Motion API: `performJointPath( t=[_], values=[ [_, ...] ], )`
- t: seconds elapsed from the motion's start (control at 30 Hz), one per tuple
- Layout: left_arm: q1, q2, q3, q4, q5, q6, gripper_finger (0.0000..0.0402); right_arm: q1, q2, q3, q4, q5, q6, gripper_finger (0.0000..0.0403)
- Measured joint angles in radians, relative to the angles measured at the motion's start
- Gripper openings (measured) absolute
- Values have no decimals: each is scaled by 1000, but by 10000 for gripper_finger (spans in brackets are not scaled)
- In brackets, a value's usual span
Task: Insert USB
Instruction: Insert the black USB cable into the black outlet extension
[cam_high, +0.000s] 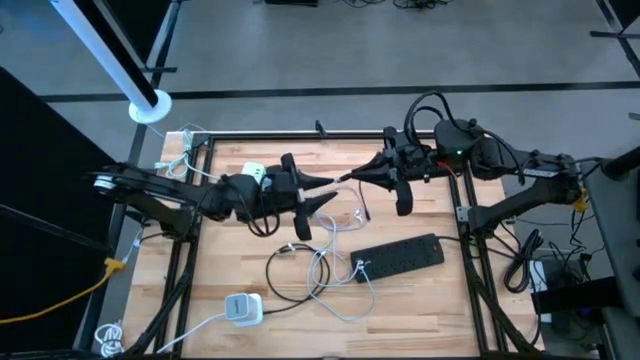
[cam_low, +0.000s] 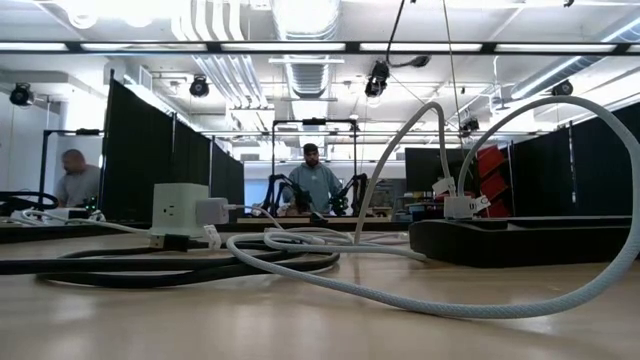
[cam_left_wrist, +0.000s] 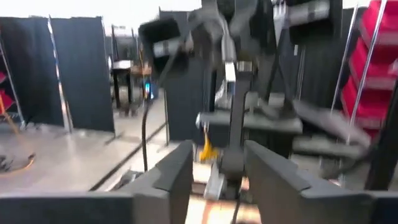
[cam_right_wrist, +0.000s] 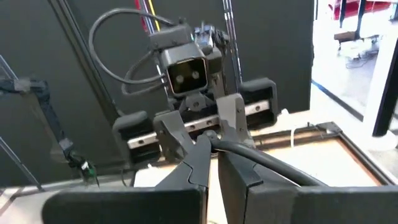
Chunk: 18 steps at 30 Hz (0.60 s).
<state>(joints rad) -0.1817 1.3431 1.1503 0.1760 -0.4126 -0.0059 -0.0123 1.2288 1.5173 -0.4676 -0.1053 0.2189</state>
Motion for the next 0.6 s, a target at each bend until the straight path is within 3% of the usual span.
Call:
performJointPath(
  t=[0.17, 0.3, 0.43, 0.6],
  values=[
    [0, -72, 0, -280, -37, -62, 195, 51, 2, 0, -289, 11, 7, 3],
    [0, -88, 0, -378, -91, -89, 201, 128, 9, -22, -497, 90, 30, 3],
    [0, -89, 0, -386, -99, -108, 191, 221, 9, -86, -545, 183, 89, 2],
    [0, -74, -2, -396, -100, -108, 168, 314, 37, -187, -540, 211, 123, 1]
  ],
)
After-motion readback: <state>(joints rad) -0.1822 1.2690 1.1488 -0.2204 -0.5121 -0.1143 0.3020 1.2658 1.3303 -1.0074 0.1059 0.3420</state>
